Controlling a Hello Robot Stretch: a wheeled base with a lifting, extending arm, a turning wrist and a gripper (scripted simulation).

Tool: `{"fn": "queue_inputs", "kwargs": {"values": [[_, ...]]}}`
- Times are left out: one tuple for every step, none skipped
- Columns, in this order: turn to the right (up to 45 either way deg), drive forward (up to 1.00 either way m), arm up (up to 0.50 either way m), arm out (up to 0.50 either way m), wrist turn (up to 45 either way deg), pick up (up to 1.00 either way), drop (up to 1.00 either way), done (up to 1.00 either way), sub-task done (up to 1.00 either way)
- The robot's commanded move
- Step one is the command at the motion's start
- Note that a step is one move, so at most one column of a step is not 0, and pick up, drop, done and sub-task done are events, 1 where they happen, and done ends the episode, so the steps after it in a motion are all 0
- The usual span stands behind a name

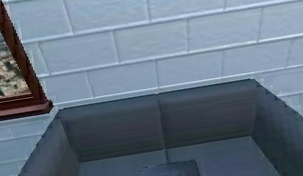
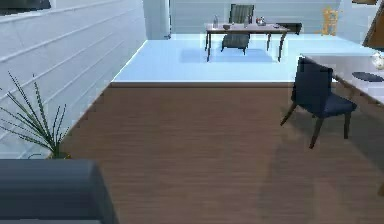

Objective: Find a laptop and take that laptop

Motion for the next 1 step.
{"fn": "queue_inputs", "kwargs": {"values": [[-45.0,0.0,0.0,0.0,0.0,0.0,0.0,0.0,0.0]]}}
